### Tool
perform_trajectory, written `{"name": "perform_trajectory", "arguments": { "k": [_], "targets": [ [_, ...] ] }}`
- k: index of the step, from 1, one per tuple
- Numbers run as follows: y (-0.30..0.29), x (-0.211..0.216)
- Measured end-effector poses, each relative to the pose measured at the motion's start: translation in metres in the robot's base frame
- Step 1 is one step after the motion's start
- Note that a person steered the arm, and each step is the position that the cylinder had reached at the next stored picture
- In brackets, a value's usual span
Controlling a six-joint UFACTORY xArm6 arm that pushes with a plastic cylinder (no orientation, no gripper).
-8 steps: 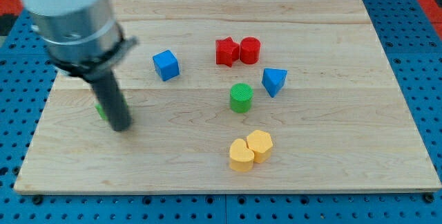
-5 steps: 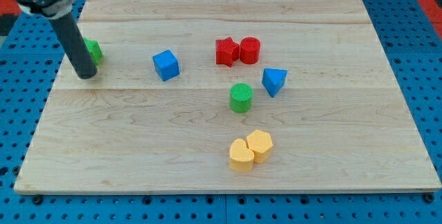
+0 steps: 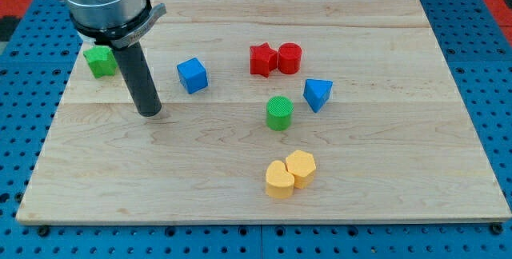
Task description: Slide the green circle closer to blue triangle
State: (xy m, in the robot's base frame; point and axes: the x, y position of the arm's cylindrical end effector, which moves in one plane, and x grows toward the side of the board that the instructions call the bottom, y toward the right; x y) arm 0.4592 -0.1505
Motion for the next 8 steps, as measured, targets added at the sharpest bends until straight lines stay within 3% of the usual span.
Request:
{"name": "perform_trajectory", "arguments": {
  "k": [7,8],
  "targets": [
    [0.030,-0.003],
    [0.071,0.021]
  ]
}}
